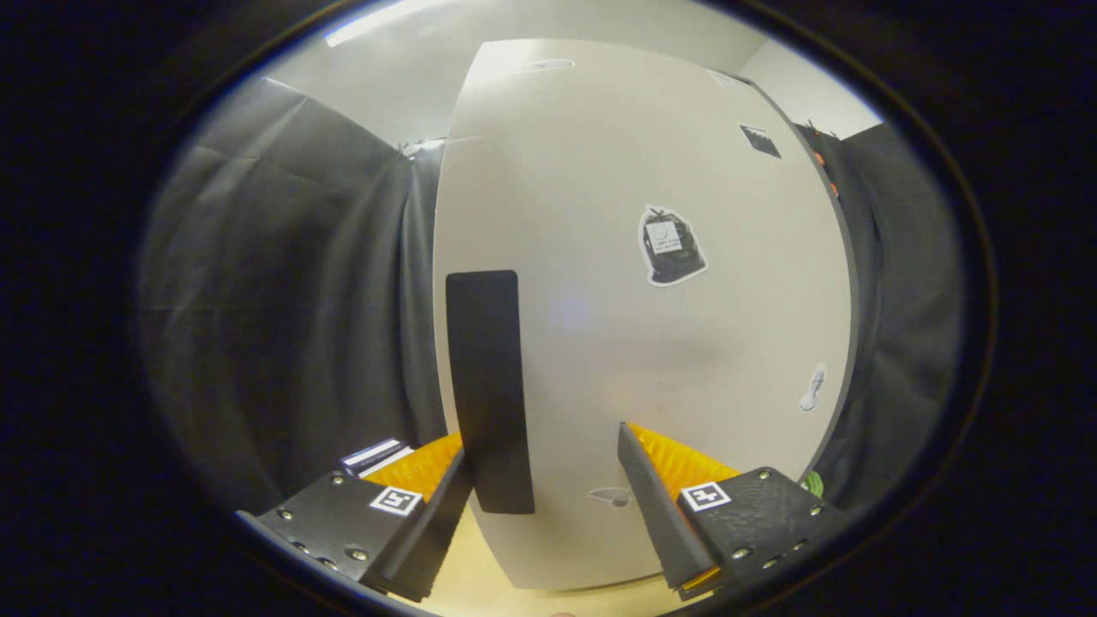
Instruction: Open the shoe cabinet door, grab the shoes and put them into the shoe cabinet, then close the shoe cabinet door.
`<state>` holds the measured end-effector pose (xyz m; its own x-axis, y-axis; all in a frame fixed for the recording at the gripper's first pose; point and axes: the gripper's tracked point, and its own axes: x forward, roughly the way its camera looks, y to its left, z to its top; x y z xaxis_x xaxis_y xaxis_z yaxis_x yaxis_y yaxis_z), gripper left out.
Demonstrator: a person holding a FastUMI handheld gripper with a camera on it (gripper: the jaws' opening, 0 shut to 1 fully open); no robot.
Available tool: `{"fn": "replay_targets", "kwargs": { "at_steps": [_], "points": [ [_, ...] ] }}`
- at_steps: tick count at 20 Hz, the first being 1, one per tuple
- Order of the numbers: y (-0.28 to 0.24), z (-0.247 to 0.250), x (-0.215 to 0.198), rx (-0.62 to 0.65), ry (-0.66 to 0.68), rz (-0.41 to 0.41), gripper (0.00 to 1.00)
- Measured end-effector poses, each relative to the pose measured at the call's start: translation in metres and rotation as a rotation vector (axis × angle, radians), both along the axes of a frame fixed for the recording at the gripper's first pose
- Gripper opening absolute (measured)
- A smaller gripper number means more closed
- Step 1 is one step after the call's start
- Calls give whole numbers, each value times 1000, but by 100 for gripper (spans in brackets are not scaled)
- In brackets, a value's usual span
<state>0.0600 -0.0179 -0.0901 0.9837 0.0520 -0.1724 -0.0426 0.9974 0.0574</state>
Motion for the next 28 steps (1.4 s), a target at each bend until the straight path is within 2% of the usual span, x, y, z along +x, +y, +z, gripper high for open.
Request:
{"fn": "replay_targets", "kwargs": {
  "at_steps": [12, 28],
  "points": [
    [1, -3, 25, -22, 1, -89, 95],
    [-1, -4, 36, -30, -5, -138, 95]
  ]
}}
